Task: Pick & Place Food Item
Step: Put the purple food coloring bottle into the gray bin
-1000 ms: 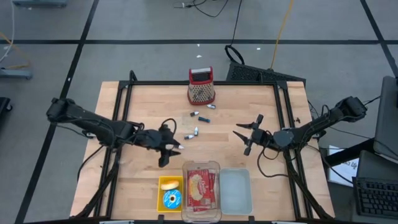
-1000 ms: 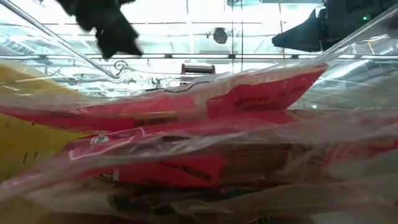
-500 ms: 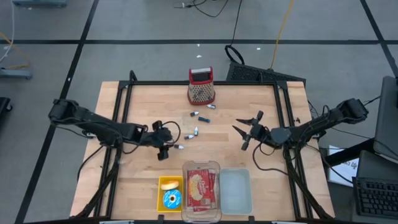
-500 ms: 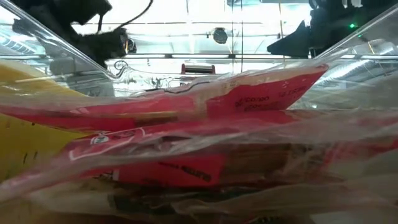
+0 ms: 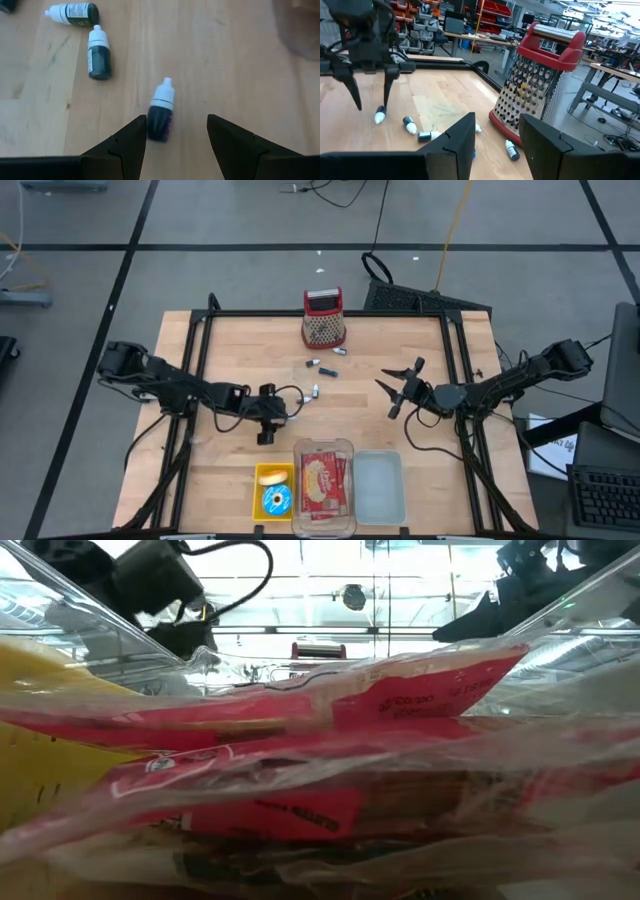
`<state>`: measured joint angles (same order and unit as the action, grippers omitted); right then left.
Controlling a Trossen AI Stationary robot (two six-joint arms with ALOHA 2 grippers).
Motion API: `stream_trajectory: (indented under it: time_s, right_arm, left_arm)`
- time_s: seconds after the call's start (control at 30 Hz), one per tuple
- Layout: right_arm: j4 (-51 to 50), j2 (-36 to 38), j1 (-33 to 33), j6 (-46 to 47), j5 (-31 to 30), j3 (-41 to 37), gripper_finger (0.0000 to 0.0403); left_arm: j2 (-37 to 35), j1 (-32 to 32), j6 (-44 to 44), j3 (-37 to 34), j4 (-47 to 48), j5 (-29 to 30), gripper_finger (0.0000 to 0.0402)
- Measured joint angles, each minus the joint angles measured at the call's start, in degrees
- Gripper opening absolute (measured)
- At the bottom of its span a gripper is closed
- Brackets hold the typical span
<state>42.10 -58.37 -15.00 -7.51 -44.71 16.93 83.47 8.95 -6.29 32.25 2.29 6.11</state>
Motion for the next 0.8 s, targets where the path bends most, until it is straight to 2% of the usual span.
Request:
stream_trajectory:
  time_s: [0.33,0.8]
  right_arm:
    - [0.5,0.0,0.0,0.0,3.0,0.0,0.0139]
    - [1.0,0.0,0.0,0.7,3.0,0.0,0.0139]
  left_arm:
    - [5.9,-1.5,-0.2,0.2,-4.4,0.9,0.0212]
    - [6.2,-1.7,-2.0,0.1,-5.6,0.5,0.0209]
